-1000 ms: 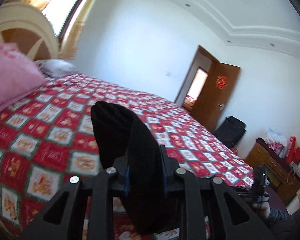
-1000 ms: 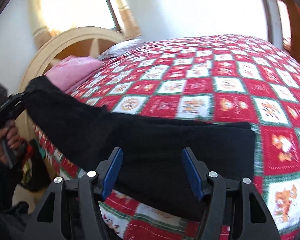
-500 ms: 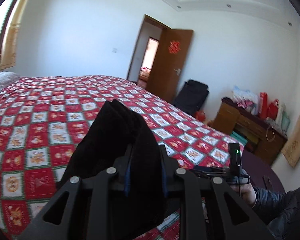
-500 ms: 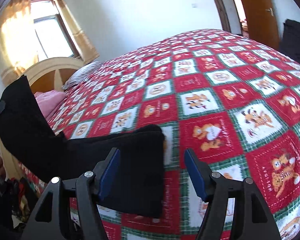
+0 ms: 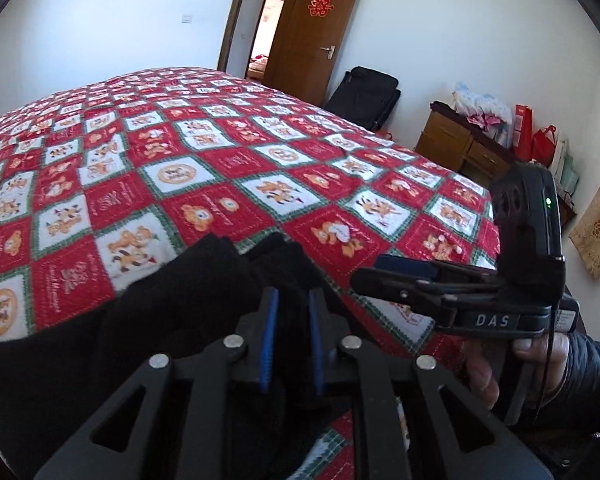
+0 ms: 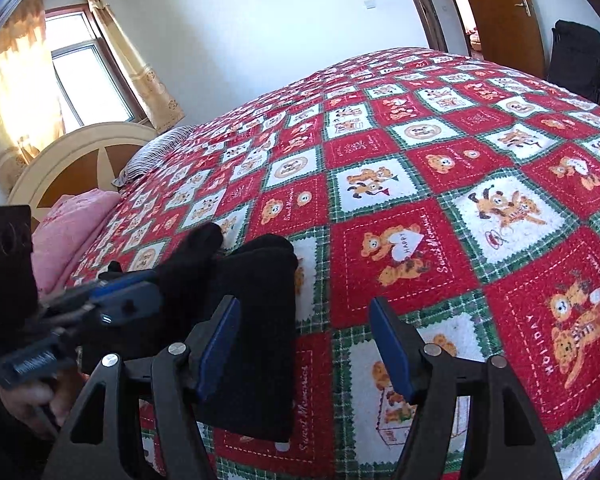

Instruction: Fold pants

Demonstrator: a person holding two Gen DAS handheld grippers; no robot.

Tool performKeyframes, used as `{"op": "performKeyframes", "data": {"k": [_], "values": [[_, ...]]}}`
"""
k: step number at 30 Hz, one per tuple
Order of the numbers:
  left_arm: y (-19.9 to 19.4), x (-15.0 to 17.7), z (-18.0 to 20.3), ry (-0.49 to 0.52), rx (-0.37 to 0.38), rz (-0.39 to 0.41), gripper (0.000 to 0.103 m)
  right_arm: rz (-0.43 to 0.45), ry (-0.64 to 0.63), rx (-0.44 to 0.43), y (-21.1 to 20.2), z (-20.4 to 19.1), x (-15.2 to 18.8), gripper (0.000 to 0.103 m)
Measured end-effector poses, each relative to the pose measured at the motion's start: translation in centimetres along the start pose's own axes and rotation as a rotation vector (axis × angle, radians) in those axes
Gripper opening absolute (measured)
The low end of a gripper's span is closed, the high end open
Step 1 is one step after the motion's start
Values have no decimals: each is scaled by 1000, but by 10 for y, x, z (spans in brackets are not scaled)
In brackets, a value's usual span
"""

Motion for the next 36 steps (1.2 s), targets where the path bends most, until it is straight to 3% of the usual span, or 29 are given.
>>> {"op": "performKeyframes", "data": {"k": [6, 9, 11, 14, 18, 21, 24, 27, 31, 32, 33, 35, 36], "values": [[-5, 0, 21, 54, 48, 11, 17, -7, 84, -71, 4, 5, 3, 68], [-24, -5, 16, 73, 4, 68, 38, 5, 131, -123, -1, 3, -2, 68], [-44, -9, 1, 45, -40, 120, 57, 13, 153, -167, -7, -3, -8, 68], [-71, -11, -28, 33, -166, 194, 73, 18, 144, -200, -12, -17, -15, 68], [-88, 1, -69, -30, -296, 218, 74, -62, 124, -213, -3, -40, -15, 68], [-88, 17, -95, -71, -390, 191, 74, -155, 136, -204, 15, -49, -8, 68], [-89, 28, -110, -122, -415, 174, 74, -226, 164, -200, 31, -56, -1, 68], [-85, 34, -110, -99, -434, 156, 74, -312, 162, -176, 44, -64, 7, 68], [-82, 33, -102, -74, -413, 158, 74, -338, 121, -147, 55, -75, 10, 68], [-83, 33, -102, -76, -413, 158, 74, -333, 98, -137, 58, -77, 10, 52], [-84, 33, -102, -79, -414, 160, 74, -338, 75, -135, 60, -81, 12, 24], [-87, 32, -104, -91, -421, 172, 74, -320, 40, -135, 56, -85, 11, 22], [-88, 32, -107, -98, -428, 178, 74, -277, 26, -184, 46, -91, 5, 21]]}}
Point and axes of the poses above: each gripper's, at about its wrist camera, not at the fingertips, and y roughly the way its jaws point, z to its right, x to its underside, the point moved 5 cm from there along y, roughly the way its jaws point, and after that the axes turned 11 degrees about z, right-handed, at the moved point
